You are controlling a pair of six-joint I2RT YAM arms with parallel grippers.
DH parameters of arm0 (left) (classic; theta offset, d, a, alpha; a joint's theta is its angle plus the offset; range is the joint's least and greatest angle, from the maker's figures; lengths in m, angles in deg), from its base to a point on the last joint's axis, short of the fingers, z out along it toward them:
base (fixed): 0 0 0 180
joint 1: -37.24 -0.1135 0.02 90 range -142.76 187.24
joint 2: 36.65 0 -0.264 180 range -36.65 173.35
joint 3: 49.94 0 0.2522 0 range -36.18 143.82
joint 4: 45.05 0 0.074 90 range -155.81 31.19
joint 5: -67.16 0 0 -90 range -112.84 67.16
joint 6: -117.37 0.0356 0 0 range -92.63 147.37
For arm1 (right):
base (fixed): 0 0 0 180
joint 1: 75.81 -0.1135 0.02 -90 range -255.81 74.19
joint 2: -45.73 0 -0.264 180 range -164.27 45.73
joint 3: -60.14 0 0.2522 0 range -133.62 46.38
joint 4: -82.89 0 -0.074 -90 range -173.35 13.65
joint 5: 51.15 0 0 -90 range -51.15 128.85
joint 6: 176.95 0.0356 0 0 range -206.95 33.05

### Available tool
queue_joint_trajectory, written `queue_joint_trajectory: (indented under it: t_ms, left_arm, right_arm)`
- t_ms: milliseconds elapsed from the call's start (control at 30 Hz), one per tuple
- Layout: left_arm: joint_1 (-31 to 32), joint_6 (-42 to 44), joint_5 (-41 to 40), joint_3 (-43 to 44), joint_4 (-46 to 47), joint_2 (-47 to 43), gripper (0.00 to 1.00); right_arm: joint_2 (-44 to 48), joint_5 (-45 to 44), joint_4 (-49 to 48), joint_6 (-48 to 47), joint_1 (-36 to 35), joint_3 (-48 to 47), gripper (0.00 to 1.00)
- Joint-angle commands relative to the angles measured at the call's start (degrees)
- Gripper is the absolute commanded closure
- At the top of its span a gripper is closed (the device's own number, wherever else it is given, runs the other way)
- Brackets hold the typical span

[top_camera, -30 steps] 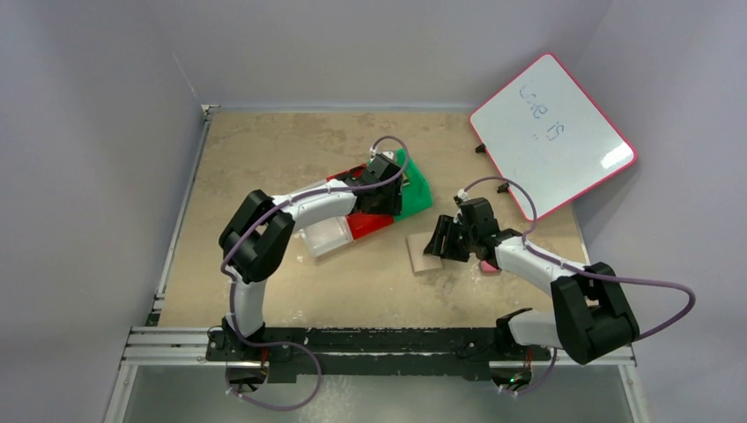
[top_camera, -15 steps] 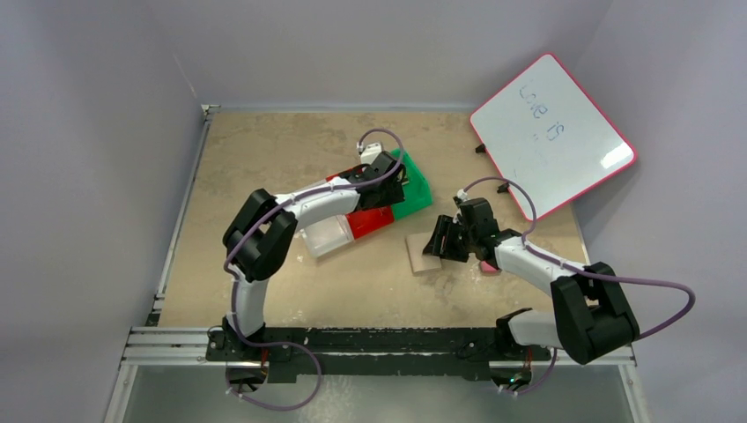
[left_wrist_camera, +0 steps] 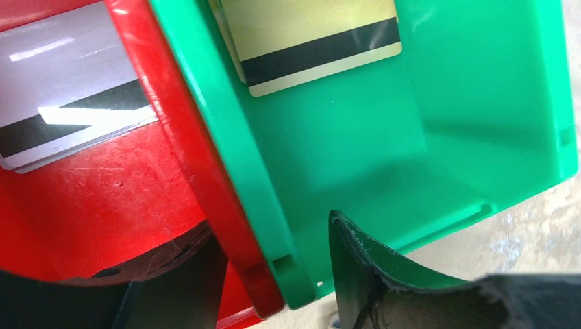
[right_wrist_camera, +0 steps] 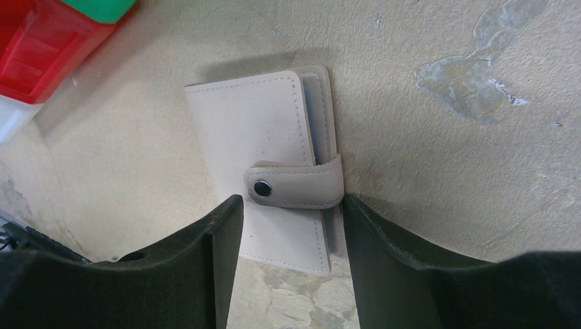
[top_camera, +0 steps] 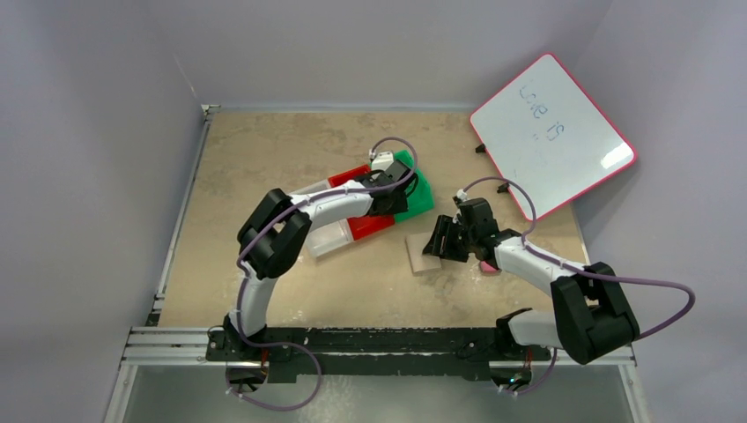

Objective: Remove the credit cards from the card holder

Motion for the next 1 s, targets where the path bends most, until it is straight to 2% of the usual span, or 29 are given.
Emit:
queue_joint_trajectory:
  t_ms: [0,367,567,733,967]
  left_arm:
    - [1.6,6.0,-0.2,3.7,-2.5,0.3,0.49]
    - [2.1,16.6,2.0,4.0,-1.8,0.2,0.55]
    - [2.0,23.3,1.9,4.9,-1.1,0.6,0.59]
    - [1.8,24.4,1.4,6.0,-1.9,0.4,0.51]
    - [1.6,19.7,2.8,8.0,-1.5,-1.2,0.37]
  right_arm:
    - [1.2,-1.3,0.3,0.8,-0.3,0.2,0.41]
    - [2.8,1.7,-1.5,3.3,-2.7,2.7,0.42]
    - [1.9,-4.2,0.9,4.6,-6.6,1.2,0.49]
    - [2.3,-8.1,3.6,5.0,-8.7,-0.6,0.44]
    - [5.6,-16.4,9.4,9.3,-8.7,-4.7,0.37]
